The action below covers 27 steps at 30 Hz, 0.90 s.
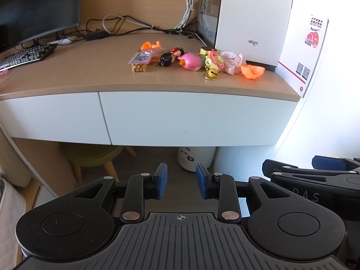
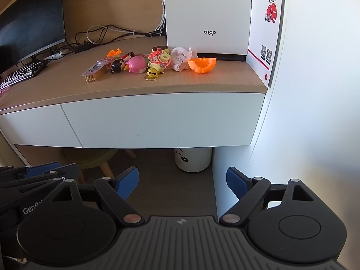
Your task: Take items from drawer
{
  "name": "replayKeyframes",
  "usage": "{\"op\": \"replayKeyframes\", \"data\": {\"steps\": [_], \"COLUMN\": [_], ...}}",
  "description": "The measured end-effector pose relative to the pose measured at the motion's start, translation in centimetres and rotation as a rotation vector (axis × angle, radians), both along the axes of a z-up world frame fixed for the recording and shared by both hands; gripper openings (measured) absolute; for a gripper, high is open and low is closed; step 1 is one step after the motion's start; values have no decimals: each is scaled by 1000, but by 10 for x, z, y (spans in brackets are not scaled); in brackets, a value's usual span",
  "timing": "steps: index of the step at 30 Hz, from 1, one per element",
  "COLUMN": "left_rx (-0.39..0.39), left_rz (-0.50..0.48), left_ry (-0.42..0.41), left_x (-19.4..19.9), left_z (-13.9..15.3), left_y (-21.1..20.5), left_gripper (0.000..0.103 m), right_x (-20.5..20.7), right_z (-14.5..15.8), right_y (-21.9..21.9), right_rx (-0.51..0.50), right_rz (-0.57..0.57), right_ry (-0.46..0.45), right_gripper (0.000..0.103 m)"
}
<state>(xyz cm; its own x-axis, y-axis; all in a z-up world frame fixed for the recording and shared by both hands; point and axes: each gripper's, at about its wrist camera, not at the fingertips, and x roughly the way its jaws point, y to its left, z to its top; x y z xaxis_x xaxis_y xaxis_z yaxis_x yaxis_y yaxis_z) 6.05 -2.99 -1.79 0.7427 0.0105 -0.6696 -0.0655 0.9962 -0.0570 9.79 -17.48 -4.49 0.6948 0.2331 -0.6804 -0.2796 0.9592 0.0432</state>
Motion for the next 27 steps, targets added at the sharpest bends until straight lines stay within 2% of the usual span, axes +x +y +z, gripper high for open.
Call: {"op": "replayKeyframes", "data": {"steps": [27], "left_rx": [-6], "left_rz": [18], "left_ry": [-4], "left_x": [-12], "left_z": [0], "left_y": [5], "left_gripper": [32], "right_x": [-5], "right_z": [-3], "right_y": [4], "right_rx": [-1], "right_rz": [11], "right_ry": [15], "right_gripper": [86]}}
